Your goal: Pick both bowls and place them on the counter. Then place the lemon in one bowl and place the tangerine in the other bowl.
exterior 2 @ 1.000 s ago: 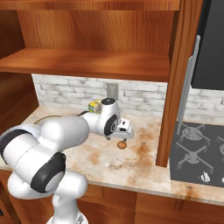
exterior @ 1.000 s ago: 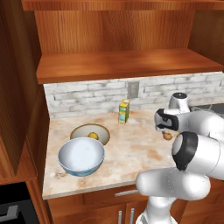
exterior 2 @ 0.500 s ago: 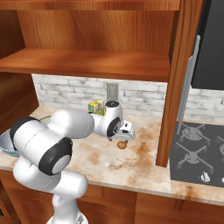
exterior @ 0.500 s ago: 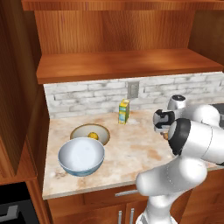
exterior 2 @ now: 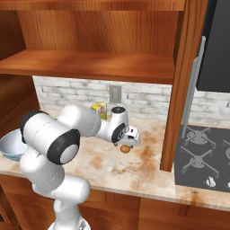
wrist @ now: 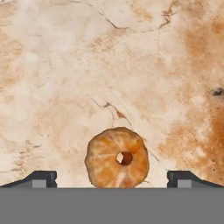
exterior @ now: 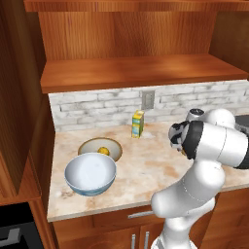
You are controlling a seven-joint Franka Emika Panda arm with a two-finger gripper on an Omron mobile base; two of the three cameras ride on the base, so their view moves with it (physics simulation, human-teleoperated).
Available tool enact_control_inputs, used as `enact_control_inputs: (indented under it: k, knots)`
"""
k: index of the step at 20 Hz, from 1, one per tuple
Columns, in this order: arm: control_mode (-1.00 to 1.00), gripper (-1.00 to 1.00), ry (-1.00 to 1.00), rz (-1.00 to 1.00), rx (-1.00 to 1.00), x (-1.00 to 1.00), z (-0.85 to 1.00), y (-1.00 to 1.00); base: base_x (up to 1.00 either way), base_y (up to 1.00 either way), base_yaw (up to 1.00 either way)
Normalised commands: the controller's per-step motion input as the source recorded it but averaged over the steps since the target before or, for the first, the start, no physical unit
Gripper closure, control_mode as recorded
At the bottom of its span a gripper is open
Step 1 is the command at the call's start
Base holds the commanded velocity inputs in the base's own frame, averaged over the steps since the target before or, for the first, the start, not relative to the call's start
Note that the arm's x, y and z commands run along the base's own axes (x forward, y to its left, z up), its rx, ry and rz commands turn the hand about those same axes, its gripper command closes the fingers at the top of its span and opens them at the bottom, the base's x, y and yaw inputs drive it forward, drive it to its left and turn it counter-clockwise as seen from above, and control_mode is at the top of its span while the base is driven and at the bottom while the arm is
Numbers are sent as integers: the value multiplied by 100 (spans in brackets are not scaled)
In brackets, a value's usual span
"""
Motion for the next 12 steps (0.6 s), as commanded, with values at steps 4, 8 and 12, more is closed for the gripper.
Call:
enact_control_inputs:
  k: [4,8,12]
  knots:
    - [-100,-100,0,0,3,10,-18,-5,0,0,0]
    - [-100,-100,0,0,4,3,-16,-3,0,0,0]
    - [-100,-100,0,0,3,10,-15,-3,0,0,0]
